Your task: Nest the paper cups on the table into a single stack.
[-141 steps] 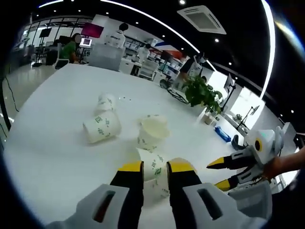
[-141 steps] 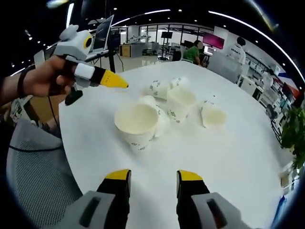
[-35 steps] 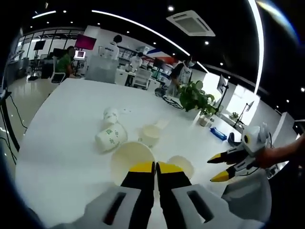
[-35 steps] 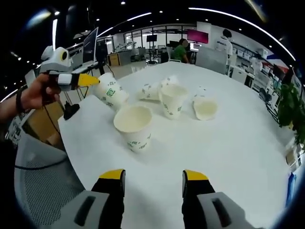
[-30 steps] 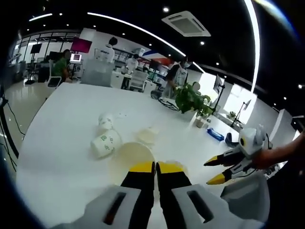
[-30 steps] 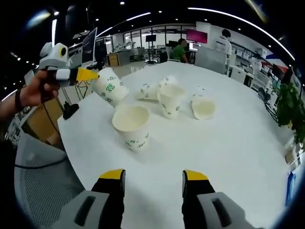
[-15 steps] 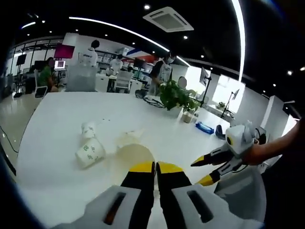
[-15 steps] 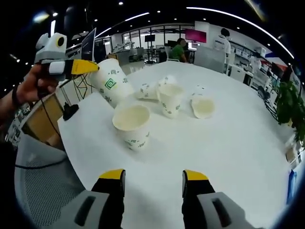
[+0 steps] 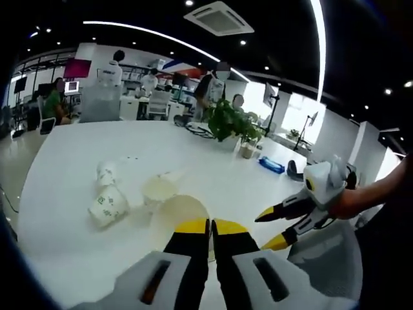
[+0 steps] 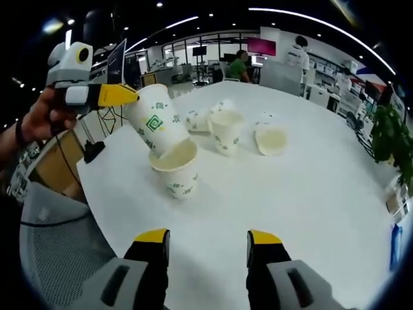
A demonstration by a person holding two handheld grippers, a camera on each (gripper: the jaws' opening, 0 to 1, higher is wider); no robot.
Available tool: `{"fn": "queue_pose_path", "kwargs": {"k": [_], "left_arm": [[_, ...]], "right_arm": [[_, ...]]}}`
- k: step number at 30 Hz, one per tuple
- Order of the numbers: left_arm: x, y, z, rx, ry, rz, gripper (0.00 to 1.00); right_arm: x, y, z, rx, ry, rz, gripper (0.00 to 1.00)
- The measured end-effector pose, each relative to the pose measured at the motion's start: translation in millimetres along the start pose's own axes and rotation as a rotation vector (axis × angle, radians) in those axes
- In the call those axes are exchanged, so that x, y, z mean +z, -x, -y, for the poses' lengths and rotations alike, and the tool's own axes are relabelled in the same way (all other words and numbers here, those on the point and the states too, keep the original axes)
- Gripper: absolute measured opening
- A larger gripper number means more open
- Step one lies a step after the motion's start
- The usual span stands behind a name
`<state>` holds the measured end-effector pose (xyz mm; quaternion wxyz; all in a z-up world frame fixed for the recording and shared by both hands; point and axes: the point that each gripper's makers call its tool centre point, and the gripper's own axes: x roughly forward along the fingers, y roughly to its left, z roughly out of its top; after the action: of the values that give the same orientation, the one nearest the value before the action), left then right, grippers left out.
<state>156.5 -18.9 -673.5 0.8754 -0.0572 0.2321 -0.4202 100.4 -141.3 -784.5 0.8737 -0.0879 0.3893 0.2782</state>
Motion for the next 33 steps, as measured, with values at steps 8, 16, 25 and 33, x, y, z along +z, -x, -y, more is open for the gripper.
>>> {"fn": "queue_pose_path", "kwargs": {"k": [8, 16, 25, 33], "left_arm": [[-3.3, -2.0, -1.0, -0.005, -0.004, -0.014, 0.00], [-10.1, -4.7, -2.5, -0.005, -0.015, -0.037, 0.00], [-15.5, -8.4, -2.9, -0.001, -0.032, -0.059, 0.00], [-18.9, -11.6, -1.9, -0.002, -0.058, -0.075, 0.00]], "right_arm": [[-2.6, 1.0, 1.6, -0.003, -0.010, -0.001, 0.47], [-3.5, -1.1, 1.2, 0.002, -0.013, 0.000, 0.47], [-8.0, -0.3, -1.8, 0.015, -0.015, -0.007, 0.48], [-11.8, 4.3, -2.2, 0.013, -0.023, -0.013, 0.48]]}}
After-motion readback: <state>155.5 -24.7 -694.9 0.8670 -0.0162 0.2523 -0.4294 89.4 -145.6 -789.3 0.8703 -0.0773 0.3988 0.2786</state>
